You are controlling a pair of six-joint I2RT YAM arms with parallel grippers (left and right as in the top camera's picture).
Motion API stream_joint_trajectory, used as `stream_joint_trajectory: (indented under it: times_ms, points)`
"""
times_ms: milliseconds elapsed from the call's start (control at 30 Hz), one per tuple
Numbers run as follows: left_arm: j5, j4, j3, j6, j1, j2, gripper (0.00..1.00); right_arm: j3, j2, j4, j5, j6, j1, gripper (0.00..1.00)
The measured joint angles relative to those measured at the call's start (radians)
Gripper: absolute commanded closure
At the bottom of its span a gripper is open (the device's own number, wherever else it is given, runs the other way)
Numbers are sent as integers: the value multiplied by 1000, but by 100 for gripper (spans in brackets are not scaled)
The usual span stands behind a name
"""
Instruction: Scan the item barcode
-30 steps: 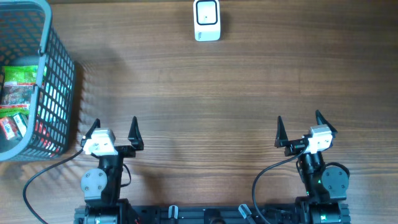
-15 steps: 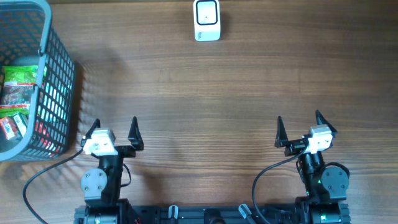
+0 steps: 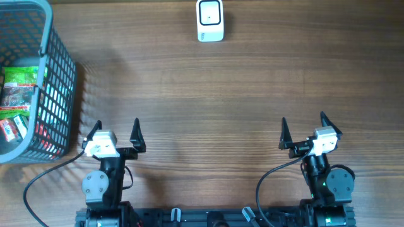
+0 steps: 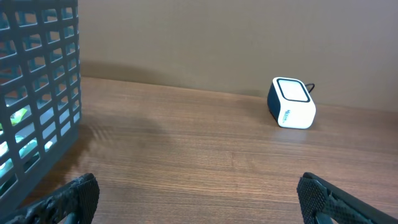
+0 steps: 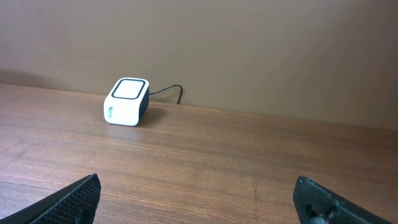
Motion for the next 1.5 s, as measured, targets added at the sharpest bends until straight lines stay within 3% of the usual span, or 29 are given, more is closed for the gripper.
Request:
stream_joint_trajectory:
  times_ms: [1267,1433,1500]
  points:
    - [4,15,0,-19,0,0,0,0,0,0,0,0,0,0]
    - [84,-172,106,-179,0,4,0,0,0,0,0,0,0,0]
    - [128,-288,261,-235,0,40,0,0,0,0,0,0,0,0]
